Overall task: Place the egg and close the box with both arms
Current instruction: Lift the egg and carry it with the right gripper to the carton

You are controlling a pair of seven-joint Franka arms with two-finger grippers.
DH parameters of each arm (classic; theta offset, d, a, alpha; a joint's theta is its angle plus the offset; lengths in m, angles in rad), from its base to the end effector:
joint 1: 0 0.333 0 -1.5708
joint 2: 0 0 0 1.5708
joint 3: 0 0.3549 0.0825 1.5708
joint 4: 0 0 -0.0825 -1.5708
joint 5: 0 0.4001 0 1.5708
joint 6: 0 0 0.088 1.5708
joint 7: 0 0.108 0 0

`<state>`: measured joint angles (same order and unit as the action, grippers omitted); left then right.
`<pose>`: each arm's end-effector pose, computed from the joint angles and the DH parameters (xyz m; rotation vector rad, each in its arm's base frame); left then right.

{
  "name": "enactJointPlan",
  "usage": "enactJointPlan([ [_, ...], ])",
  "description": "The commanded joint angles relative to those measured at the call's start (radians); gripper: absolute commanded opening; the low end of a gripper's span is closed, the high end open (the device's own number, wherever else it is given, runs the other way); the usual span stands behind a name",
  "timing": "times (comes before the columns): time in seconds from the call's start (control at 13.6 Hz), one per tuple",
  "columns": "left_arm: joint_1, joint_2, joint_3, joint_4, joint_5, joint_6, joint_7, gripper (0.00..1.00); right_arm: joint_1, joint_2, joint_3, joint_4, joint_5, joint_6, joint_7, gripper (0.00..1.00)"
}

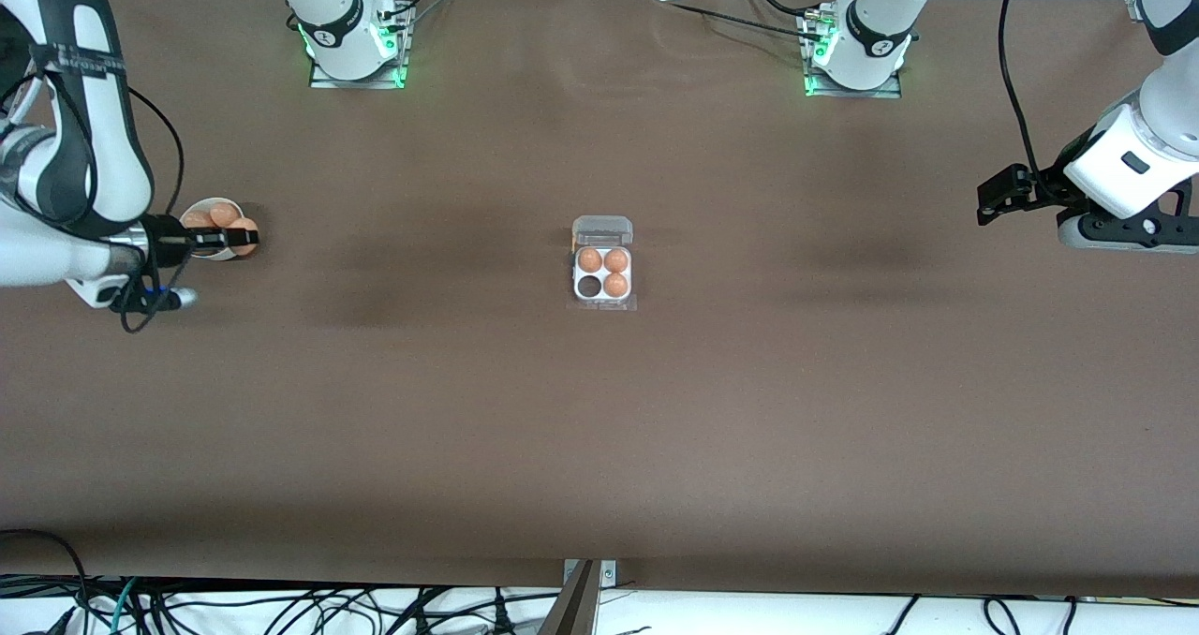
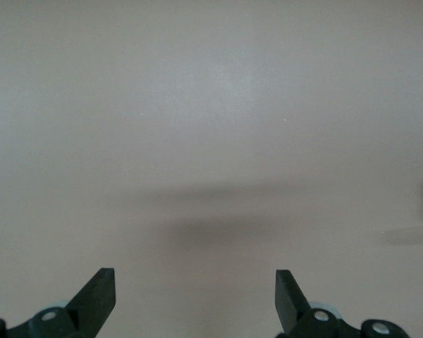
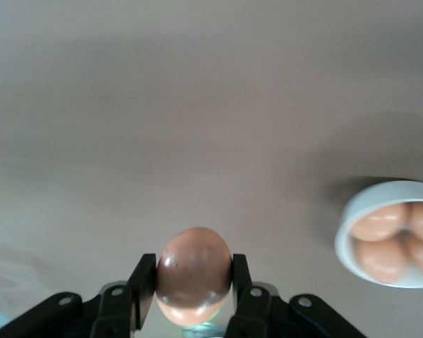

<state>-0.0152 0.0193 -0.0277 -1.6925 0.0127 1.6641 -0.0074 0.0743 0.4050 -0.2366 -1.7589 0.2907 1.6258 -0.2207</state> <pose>0.5793 -0.0235 0.5996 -3.1269 0.0578 0.0741 0.6141 -0.0582 0.3407 -2.7824 0.0588 0.6787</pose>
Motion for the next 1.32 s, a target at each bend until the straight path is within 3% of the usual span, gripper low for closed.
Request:
enactJointPlan([
  [0.0,0.008,0.004,-0.003,0.02,-0.02,-0.02,0.0,1.0,0.028,0.106,-0.004,0.125,0.127,-0.096,0.133,0.3],
  [0.37,0.008,0.004,-0.003,0.02,-0.02,-0.02,0.0,1.0,0.064,0.179,0.016,0.16,0.42,-0.145,0.392,0.3],
  [0.59,0.008,0.004,-0.003,0.02,-0.02,-0.02,0.0,1.0,0.105,0.186,0.017,0.159,0.498,-0.162,0.587,0.3],
  [1.25,0.004,0.001,-0.006,0.021,-0.02,-0.021,-0.005,1.0,0.177,0.307,0.039,0.148,0.941,-0.127,0.715,0.3],
])
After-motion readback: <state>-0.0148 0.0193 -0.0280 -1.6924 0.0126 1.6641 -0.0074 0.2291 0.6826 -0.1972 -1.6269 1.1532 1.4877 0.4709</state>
